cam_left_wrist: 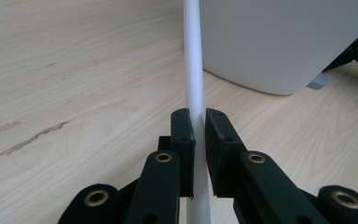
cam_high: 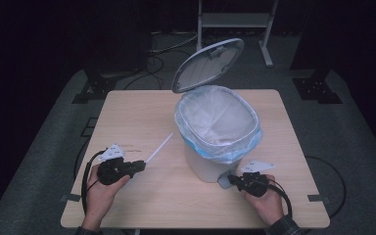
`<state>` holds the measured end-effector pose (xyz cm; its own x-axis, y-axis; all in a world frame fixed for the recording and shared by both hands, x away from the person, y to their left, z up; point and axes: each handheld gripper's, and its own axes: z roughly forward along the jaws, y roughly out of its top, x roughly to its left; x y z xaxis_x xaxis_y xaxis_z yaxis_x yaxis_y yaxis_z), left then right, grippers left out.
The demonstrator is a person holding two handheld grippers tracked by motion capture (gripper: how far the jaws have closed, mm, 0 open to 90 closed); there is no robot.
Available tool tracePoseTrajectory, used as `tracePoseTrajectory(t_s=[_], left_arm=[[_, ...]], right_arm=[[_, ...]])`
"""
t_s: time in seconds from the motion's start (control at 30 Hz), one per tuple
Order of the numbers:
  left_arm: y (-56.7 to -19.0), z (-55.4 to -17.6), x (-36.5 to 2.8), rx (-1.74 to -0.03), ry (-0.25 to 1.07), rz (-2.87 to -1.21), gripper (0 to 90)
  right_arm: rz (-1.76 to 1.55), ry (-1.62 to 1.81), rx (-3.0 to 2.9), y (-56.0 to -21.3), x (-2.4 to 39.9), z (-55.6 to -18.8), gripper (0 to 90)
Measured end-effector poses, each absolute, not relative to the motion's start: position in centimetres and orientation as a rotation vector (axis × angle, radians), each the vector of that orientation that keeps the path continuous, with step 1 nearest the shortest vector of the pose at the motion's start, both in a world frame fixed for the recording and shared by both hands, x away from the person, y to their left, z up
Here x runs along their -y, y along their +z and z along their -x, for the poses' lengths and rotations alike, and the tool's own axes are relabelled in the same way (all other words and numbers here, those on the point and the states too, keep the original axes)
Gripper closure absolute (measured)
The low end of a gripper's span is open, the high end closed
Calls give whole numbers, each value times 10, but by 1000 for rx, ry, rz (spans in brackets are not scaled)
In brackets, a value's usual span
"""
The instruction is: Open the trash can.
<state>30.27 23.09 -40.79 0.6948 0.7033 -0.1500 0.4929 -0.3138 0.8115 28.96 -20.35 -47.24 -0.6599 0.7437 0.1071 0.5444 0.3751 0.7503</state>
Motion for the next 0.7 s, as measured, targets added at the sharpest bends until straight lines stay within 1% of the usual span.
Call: tracePoseTrajectory(t_s=[0.37, 0.7], left_arm=[[-391, -296, -239, -897, 299, -1942, 817], [-377, -291, -239, -861, 303, -1927, 817]], right_arm=[[-1143, 1160, -2387, -473, 204, -290, 900], [-1146, 1159, -2385, -473, 204, -290, 900]])
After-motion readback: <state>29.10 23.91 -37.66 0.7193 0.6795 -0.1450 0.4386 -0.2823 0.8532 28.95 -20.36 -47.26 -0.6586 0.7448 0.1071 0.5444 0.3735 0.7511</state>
